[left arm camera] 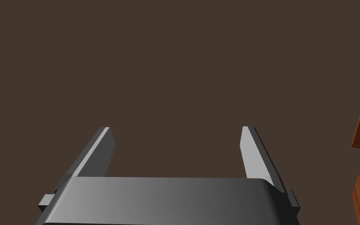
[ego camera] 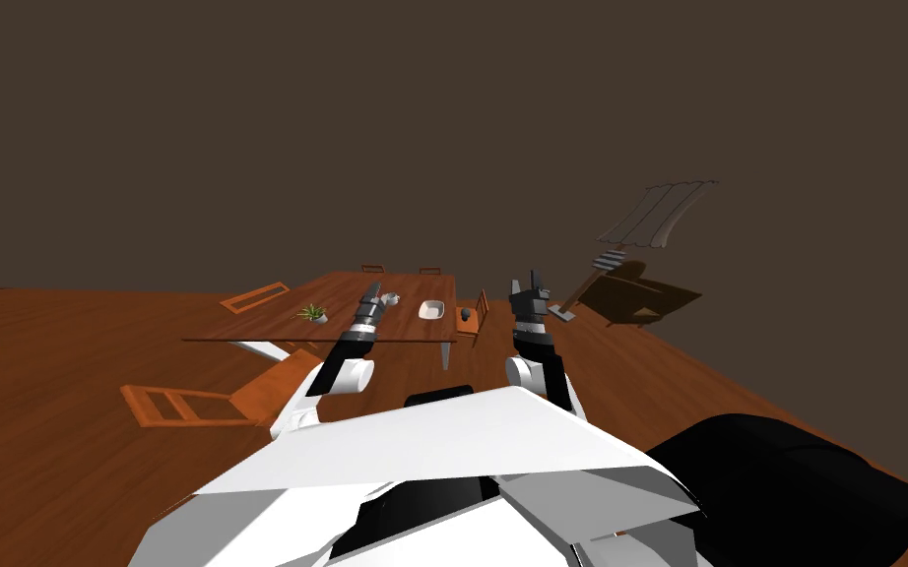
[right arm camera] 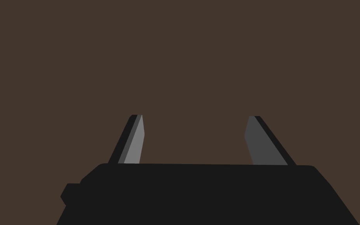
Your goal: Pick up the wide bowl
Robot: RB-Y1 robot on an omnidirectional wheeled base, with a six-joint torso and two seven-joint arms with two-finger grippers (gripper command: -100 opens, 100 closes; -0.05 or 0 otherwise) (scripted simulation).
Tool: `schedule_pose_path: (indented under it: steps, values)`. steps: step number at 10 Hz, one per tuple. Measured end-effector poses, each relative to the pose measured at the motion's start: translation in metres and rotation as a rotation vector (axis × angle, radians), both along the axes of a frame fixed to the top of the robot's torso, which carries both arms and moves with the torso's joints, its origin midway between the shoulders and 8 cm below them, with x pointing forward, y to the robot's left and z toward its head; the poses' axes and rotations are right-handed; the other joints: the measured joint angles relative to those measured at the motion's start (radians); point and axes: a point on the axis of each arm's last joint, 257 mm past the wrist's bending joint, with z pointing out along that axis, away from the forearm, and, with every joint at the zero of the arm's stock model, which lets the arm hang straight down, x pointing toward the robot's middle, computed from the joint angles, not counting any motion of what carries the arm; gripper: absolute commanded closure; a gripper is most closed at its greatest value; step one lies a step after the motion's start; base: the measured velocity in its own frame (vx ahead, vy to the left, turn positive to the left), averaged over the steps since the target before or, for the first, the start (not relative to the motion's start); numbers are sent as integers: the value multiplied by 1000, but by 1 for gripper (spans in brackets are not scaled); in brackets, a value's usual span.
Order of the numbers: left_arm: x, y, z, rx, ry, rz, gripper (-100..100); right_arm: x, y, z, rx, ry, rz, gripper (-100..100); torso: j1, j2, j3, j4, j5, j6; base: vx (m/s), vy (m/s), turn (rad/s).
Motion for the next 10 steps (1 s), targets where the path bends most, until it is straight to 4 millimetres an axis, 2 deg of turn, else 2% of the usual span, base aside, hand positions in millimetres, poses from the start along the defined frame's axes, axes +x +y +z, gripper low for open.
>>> schedule_pose_path:
  steps: [4,6,10]
  values:
    - [29,-7,-38,34,112,2,-100,0,0,0,0,0,0,0,-1,-1,-1,0,0,0,-51,67,-54]
    - [44,-12,-64,55,192,5,-100,0,0,0,0,0,0,0,0,-1,0,0,0,0,-49,60,-62]
    - [67,-12,-111,74,331,14,-100,0,0,0,0,0,0,0,-4,-4,-2,-1,-1,0,-9,17,-46]
